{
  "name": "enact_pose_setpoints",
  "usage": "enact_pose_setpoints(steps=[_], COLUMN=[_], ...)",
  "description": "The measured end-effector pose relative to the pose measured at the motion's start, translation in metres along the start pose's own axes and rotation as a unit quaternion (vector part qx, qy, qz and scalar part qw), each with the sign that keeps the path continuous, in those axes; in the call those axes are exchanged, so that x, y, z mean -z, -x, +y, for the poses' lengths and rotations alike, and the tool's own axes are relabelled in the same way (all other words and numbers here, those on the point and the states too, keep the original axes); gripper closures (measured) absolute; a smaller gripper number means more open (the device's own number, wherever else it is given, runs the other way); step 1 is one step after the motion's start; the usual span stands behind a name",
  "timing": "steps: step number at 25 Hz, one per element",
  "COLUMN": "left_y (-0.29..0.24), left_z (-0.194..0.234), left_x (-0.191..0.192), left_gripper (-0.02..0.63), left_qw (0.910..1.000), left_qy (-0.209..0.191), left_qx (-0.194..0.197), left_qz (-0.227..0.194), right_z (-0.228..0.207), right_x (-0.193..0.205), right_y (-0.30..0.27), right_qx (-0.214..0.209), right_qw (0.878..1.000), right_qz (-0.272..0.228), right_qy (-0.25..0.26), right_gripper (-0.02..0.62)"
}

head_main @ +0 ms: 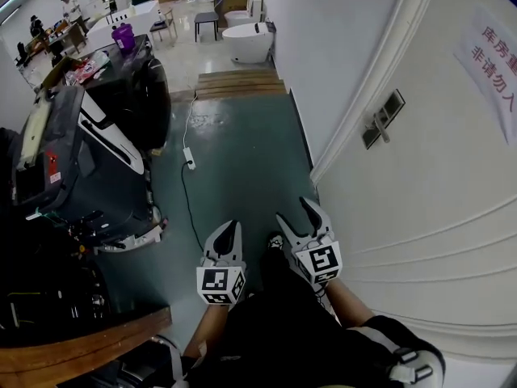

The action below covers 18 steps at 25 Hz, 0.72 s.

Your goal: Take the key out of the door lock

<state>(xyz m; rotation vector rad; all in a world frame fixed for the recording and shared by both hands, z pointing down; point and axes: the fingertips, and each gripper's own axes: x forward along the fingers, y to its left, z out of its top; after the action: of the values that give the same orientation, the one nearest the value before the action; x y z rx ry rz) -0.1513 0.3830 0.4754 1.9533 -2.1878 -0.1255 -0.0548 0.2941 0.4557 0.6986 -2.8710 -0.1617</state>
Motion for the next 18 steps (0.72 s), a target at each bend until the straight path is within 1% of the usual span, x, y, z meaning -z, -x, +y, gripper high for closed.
enact_pose_setpoints(steps=[4,7,13,18], left_y=[-0.046,-0.092,-0.181,-0.252], left_z=[0.013,0.025,0.04,0.049], left_x=[-0.016,-0.026,-0.045,-0.049], left_gripper=[0.583,0.583,0.583,0.583], left_qw=[0.9999,0.9997,0.9998,0.9998], left_qy=[-0.014,-0.022,-0.019,-0.017], left_qx=[-0.006,-0.008,-0.007,-0.003], left_qz=[-0.002,-0.004,-0.001,0.012], right_z=[-0.029,-0.059,-0.126,-0.174], right_x=[-0.006,-0.008,-0.01,-0.008], right_y=[-0.04,-0.074,-0.135,-0.183], right_qx=[-0.005,-0.006,-0.004,-0.01], right_qw=[1.0,1.0,1.0,1.0], right_qz=[-0.003,-0.005,0.005,0.018], right_qy=[0.009,0.001,-0.007,-0.02], right_gripper=[0.307,0.307,0.308,0.31])
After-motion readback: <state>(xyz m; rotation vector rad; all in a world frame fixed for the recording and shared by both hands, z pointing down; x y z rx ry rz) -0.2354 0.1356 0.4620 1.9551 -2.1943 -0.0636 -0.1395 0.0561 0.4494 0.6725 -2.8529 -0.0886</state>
